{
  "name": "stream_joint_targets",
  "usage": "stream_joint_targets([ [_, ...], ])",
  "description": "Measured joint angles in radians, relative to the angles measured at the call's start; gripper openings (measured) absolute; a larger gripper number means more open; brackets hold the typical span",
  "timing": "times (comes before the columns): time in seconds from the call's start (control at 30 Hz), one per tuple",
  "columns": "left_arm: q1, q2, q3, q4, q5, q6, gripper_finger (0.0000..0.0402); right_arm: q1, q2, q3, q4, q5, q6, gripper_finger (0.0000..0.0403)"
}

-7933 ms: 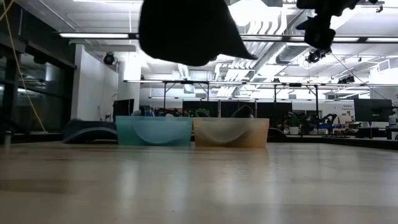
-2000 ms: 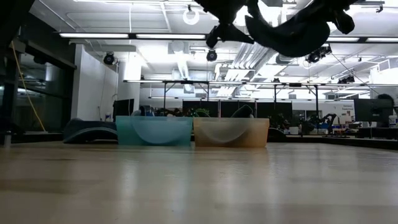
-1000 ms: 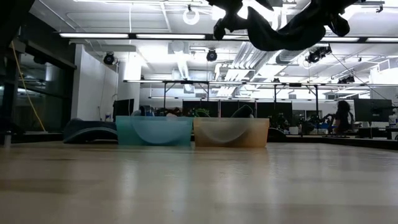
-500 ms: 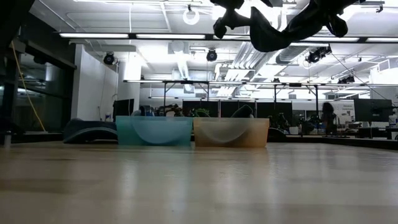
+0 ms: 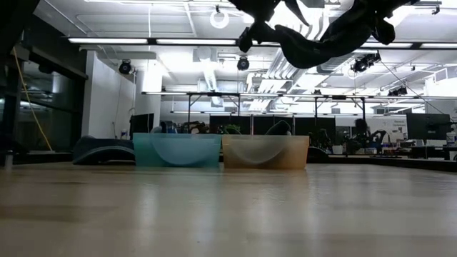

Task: Pick & Place hat
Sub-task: Put the bottom blue cap into the green bin

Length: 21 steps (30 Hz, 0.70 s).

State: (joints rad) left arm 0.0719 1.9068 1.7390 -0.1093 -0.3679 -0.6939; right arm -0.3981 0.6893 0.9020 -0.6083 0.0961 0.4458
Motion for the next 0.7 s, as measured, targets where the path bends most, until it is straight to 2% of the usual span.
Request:
stream_joint_targets([
  [0.3, 0.0, 0.0, 0.0, 0.032, -0.024, -0.031, 0.0225, 0.0, 0.009, 0.0, -0.01, -0.026, -0.017, 0.0019],
  [0.4, 0.006, 0.0, 0.001, 0.019, -0.05, -0.121, 0.0225, 0.0, 0.009, 0.0, -0.013, -0.057, -0.033, 0.0019],
  [0.53, 0.024, 0.0, 0.002, -0.029, -0.036, -0.237, 0.0225, 0.001, 0.01, 0.0, -0.016, -0.078, -0.05, 0.0019],
  [0.7, 0.033, 0.0, 0.002, -0.046, -0.005, -0.273, 0.0225, 0.001, 0.012, 0.0, -0.01, -0.076, -0.055, 0.0019],
])
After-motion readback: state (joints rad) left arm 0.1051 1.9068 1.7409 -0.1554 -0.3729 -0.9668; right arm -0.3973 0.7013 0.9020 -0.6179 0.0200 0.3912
